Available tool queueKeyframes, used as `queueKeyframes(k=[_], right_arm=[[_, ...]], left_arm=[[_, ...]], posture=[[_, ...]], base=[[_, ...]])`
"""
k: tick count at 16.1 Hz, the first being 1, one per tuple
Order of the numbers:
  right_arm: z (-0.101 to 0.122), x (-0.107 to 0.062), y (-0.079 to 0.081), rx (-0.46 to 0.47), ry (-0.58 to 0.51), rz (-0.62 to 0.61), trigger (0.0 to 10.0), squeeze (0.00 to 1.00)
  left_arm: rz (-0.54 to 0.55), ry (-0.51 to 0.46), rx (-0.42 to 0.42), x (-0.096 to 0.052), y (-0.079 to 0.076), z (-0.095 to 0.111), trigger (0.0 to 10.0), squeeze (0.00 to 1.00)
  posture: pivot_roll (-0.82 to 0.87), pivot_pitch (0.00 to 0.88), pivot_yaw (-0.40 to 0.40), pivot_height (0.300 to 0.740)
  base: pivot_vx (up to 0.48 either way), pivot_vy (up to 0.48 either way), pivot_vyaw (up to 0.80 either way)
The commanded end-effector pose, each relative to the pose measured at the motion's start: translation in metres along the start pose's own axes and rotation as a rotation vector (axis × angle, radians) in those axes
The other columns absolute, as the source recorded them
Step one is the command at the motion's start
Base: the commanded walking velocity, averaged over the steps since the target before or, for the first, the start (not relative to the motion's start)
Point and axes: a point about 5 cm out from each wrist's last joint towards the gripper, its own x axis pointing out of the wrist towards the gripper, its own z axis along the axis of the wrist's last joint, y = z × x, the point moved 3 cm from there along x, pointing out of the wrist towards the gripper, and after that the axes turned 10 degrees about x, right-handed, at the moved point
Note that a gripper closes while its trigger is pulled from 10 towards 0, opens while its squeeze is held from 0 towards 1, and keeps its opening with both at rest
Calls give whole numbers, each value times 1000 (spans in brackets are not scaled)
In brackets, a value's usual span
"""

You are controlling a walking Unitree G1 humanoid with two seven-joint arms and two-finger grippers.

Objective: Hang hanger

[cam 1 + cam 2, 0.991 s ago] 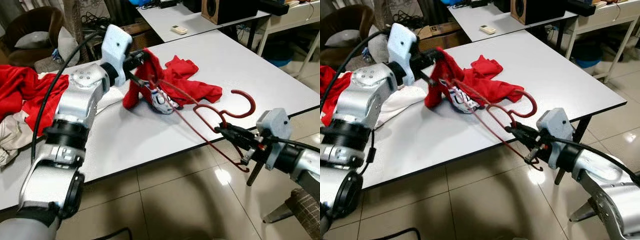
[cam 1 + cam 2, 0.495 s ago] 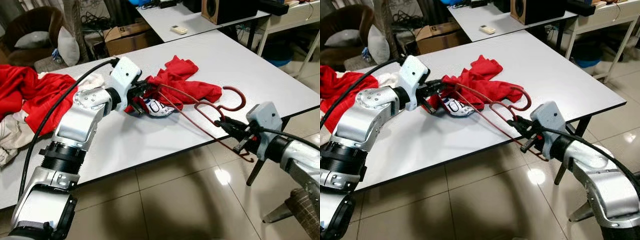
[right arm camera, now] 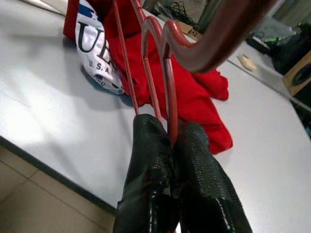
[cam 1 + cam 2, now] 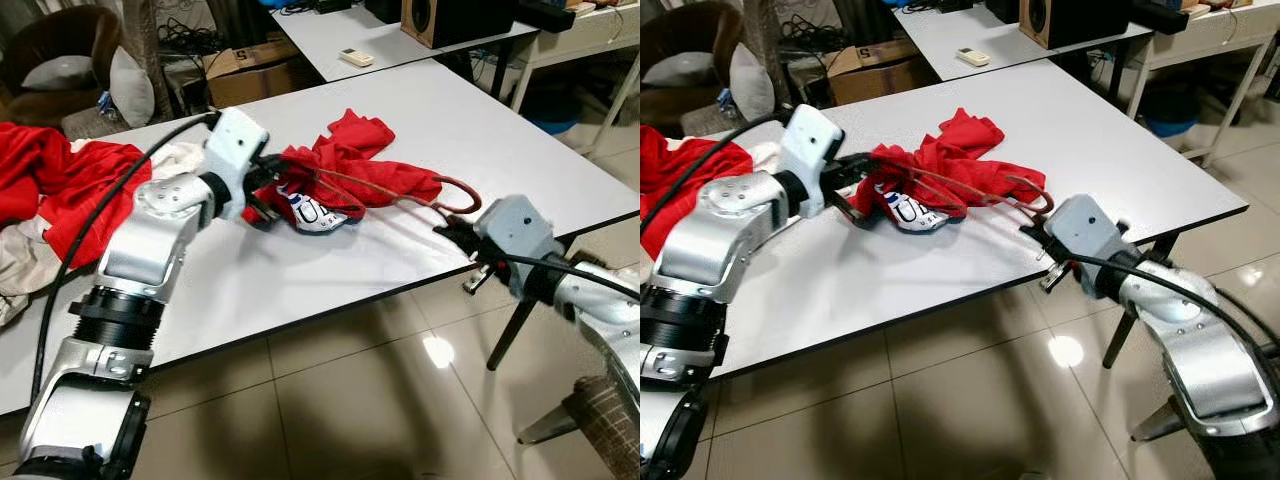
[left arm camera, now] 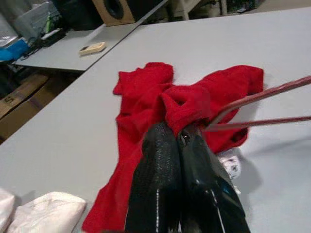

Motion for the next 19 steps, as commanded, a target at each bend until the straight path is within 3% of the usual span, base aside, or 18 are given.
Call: queueKeyframes(k=[1,3,5,7,8,10,12,13,14,15,17,19], right_arm=[[3,2,1,-48,3,9,10000,0],[4,4,-3,-116,23,3,10000,0],[10,5,-10,-123,-6,-27,10000,0],[21,1,5,-21,-90,100,10000,0],[19,-4,23,4,-83,227,10000,0],[14,-6,32,26,-67,284,10000,0],[10,-6,34,43,-42,295,10000,0],[9,-6,34,39,-33,294,10000,0],[1,-6,29,15,16,262,10000,0],[-13,-5,24,22,90,225,10000,0],[-13,0,27,71,78,219,10000,0],[-6,6,31,100,38,218,10000,0]], left_arm=[[75,15,4,-8,15,-3,0,0],[159,16,11,-16,31,-4,0,0],[180,17,17,-18,36,-4,0,0],[317,-28,17,-22,56,3,0,0],[302,-61,9,-19,54,9,0,0],[240,-94,-7,-11,42,16,0,0],[154,-138,-21,-3,23,24,0,0],[146,-142,-18,-2,22,25,0,0],[115,-161,-33,0,16,27,0,0],[19,-205,-43,0,2,33,0,0],[-121,-256,-67,-2,-18,42,0,0],[-174,-248,-69,-1,-27,42,0,0]], posture=[[-190,0,95,740],[-186,0,86,740],[-182,0,78,740],[-185,0,80,740],[-185,0,80,740],[-186,0,82,740],[-187,0,88,740],[-187,0,90,740],[-187,0,91,740],[-187,0,91,740],[-186,0,95,740],[-189,0,96,740]], base=[[0,0,0],[0,0,0],[0,0,0],[0,0,0],[0,0,0],[0,0,0],[0,0,0],[0,0,0],[0,0,0],[0,0,0],[0,0,0],[0,0,0]])
